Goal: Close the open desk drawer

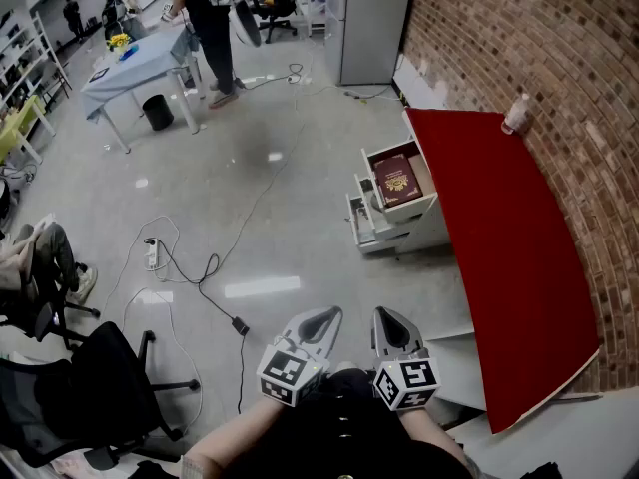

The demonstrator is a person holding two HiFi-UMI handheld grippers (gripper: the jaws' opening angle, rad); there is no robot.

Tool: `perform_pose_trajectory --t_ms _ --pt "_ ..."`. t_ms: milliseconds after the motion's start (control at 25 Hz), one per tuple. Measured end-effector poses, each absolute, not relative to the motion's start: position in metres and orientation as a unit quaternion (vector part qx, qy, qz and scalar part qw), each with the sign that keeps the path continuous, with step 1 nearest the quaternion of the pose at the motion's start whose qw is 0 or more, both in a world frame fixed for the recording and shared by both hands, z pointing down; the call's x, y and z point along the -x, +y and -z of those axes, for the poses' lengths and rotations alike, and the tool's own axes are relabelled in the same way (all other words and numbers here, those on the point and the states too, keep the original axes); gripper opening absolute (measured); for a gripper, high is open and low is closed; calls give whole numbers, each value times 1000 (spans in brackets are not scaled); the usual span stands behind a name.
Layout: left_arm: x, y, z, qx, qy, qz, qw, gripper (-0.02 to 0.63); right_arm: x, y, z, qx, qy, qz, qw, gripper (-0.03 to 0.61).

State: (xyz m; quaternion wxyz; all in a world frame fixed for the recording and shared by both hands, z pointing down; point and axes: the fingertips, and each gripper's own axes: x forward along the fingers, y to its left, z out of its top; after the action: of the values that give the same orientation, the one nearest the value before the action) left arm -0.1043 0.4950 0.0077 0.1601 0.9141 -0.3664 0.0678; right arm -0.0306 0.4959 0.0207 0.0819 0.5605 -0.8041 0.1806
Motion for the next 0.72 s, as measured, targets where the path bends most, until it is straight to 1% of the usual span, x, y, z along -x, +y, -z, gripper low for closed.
perform_pose_trajectory --t_ms 720 --pt "48 493 -18 -905 -389 -66 159 11 -31 492 -26 -550 -817 -163 63 14"
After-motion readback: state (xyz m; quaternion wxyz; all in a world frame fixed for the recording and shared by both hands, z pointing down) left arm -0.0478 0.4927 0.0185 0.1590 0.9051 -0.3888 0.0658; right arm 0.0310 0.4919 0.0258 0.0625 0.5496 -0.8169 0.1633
